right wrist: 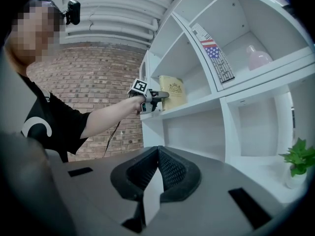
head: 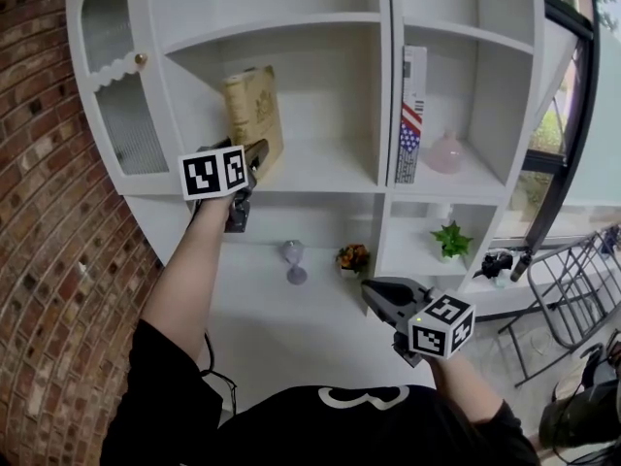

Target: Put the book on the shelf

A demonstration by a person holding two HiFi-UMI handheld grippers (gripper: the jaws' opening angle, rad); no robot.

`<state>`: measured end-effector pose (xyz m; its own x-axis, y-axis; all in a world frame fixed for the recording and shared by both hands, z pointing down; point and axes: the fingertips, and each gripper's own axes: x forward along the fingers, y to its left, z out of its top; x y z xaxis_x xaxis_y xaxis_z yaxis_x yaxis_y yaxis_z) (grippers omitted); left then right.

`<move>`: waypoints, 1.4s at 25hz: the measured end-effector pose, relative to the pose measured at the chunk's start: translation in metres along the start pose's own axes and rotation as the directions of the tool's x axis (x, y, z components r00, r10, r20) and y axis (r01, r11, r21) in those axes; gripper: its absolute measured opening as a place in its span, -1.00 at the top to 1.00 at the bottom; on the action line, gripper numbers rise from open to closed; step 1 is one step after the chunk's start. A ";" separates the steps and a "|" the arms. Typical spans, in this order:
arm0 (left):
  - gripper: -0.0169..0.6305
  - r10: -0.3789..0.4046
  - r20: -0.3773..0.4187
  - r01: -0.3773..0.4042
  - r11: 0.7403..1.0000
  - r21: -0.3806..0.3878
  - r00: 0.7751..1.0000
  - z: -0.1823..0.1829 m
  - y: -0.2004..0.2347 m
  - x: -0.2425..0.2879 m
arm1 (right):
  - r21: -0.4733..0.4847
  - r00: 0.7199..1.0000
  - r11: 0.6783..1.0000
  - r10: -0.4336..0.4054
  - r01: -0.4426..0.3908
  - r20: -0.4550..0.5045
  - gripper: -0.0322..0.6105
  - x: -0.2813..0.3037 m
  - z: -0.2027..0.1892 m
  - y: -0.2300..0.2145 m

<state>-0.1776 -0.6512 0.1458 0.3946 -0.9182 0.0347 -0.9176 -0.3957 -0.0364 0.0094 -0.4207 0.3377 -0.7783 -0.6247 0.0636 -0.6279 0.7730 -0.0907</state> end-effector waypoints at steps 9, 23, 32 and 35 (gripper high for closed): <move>-0.10 -0.159 0.104 0.157 0.987 0.027 0.982 -0.027 -0.048 -0.066 | 0.044 0.999 0.999 0.015 -0.017 0.032 0.87 -0.011 -0.006 0.003; 0.62 -0.400 0.130 0.407 0.913 -0.035 0.907 -0.133 -0.155 -0.166 | -0.027 0.993 0.995 0.097 -0.095 0.072 0.87 -0.022 -0.005 0.036; 0.93 -0.456 0.132 0.473 0.867 -0.159 0.880 -0.176 -0.215 -0.203 | 0.040 0.983 0.990 0.129 -0.135 0.128 0.87 -0.032 -0.013 0.037; 0.94 -0.478 0.114 0.491 0.839 -0.233 0.871 -0.193 -0.223 -0.211 | 0.068 0.981 0.989 0.121 -0.133 0.153 0.87 -0.037 -0.011 0.033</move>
<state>-0.0654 -0.3657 0.3389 0.7879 -0.6123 -0.0657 -0.5872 -0.7791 0.2195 0.0171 -0.3705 0.3437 -0.8384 -0.5356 -0.1012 -0.5167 0.8400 -0.1655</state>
